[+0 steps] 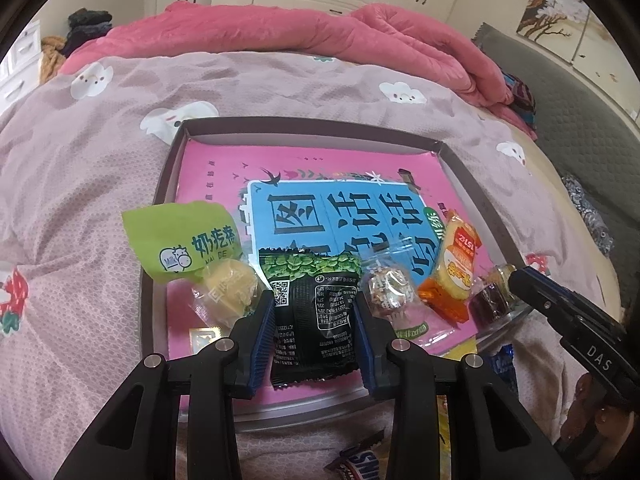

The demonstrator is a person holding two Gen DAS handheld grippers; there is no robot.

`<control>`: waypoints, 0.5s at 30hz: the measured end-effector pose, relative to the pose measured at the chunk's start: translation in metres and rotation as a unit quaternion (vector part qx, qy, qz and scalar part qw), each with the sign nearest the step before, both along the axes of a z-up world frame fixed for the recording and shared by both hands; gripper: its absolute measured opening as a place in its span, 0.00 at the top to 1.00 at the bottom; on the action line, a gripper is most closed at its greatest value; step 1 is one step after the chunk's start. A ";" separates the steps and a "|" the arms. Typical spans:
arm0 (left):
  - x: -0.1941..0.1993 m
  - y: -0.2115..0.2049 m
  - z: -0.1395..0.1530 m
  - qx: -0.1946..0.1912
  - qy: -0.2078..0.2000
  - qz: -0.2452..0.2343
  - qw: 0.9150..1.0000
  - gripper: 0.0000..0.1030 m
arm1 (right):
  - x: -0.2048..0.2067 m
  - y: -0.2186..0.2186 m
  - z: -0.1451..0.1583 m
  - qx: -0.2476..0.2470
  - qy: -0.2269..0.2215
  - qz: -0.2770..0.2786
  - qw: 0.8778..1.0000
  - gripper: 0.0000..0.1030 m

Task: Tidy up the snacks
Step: 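Open the right tool to drop the brown packet while the left tool opens to release the black bag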

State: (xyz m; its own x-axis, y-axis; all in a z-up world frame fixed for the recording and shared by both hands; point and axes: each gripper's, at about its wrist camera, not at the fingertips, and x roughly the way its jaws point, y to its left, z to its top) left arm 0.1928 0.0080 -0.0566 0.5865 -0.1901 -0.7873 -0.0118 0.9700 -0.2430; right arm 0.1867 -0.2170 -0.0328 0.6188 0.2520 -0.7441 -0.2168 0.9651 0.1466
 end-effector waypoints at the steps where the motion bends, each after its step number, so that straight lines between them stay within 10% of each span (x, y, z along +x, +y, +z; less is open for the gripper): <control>1: 0.000 0.000 0.000 -0.001 0.000 0.001 1.000 0.63 | 0.000 0.000 0.000 0.002 -0.001 0.000 1.000 0.74; 15: 0.000 0.001 0.001 0.000 -0.001 0.007 1.000 0.62 | 0.000 0.002 0.001 0.004 0.001 0.007 1.000 0.74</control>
